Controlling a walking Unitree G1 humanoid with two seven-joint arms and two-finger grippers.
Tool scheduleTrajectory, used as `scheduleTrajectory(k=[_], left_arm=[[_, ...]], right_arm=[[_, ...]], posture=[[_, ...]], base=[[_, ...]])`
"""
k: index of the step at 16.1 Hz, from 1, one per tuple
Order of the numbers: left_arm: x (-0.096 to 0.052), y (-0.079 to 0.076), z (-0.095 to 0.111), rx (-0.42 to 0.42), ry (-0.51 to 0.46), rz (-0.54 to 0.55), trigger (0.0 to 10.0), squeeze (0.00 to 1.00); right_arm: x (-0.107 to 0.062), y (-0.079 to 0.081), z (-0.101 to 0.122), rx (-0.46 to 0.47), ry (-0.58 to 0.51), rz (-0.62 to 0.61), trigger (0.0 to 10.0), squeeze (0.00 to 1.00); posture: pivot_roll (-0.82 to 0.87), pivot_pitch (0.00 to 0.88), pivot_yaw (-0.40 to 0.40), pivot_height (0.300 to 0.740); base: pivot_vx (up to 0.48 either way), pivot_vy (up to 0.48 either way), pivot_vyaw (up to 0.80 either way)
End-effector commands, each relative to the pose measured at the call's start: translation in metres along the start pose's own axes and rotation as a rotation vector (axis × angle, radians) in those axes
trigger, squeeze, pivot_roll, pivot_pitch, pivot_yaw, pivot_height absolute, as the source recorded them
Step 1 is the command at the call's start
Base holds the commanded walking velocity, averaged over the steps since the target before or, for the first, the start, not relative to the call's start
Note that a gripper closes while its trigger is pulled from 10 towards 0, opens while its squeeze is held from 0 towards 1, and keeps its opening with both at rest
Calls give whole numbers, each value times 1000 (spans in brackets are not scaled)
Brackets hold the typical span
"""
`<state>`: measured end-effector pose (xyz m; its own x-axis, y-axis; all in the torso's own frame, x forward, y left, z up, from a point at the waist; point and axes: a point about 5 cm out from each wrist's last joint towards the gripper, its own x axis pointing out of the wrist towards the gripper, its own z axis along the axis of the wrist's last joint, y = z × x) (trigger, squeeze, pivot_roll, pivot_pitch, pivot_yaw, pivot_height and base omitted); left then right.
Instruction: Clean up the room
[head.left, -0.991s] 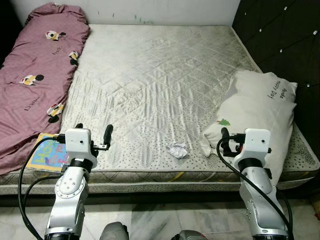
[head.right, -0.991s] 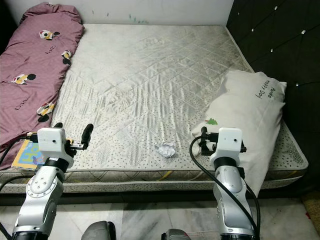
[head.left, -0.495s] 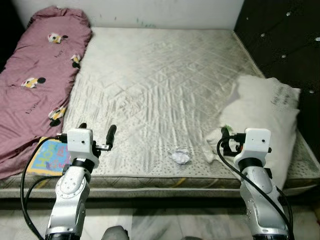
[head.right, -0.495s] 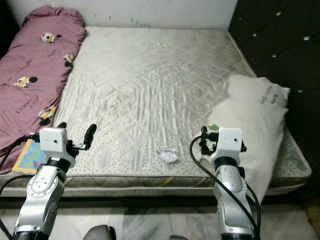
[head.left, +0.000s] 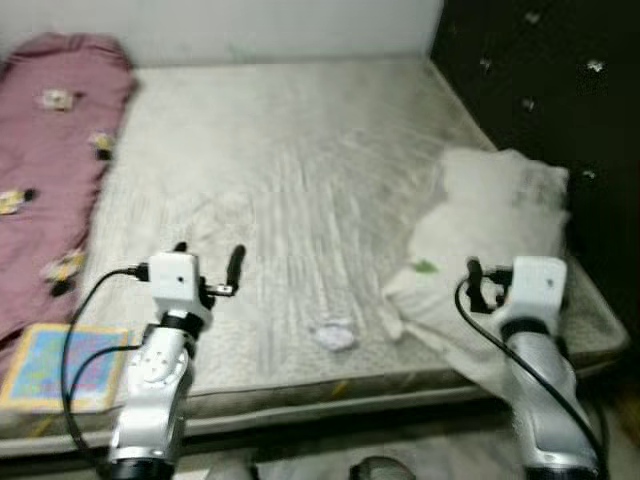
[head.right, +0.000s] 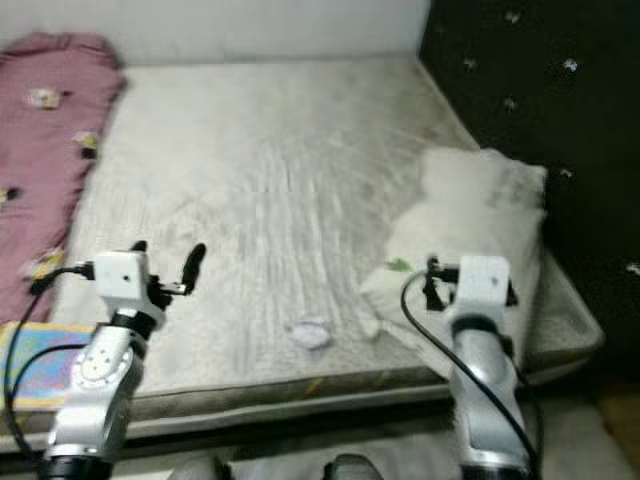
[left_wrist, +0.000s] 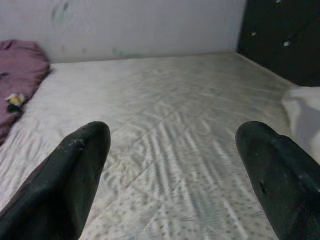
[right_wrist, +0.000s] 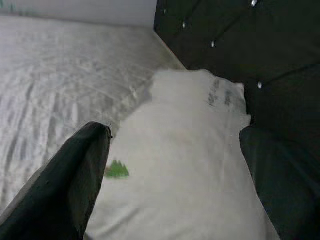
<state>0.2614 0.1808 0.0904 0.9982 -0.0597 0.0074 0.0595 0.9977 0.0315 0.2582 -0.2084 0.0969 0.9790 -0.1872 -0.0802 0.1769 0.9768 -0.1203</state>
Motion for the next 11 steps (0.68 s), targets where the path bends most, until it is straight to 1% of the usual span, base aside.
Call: scheduleTrajectory(k=[1, 4, 7, 9, 11], left_arm=[[-4, 9, -5, 9, 33, 34, 10000, 0], [-4, 10, -6, 8, 40, 51, 10000, 0], [-12, 16, -6, 43, 48, 85, 10000, 0], [-17, 20, -8, 41, 56, 109, 10000, 0], [-18, 21, -8, 40, 59, 121, 10000, 0]], right_arm=[[0, 5, 3, 2, -14, 23, 10000, 0], [0, 3, 2, -2, -11, 19, 10000, 0], [-2, 3, 2, 8, -11, 32, 10000, 0], [-3, 6, 2, 13, -12, 58, 10000, 0], [-2, 8, 1, 22, -10, 69, 10000, 0]], posture=[[1, 94, -31, 740], [1, 94, -31, 740], [7, 96, -31, 740], [7, 96, -31, 740], [15, 98, -34, 725]], base=[[0, 0, 0], [0, 0, 0], [0, 0, 0], [0, 0, 0], [0, 0, 0]])
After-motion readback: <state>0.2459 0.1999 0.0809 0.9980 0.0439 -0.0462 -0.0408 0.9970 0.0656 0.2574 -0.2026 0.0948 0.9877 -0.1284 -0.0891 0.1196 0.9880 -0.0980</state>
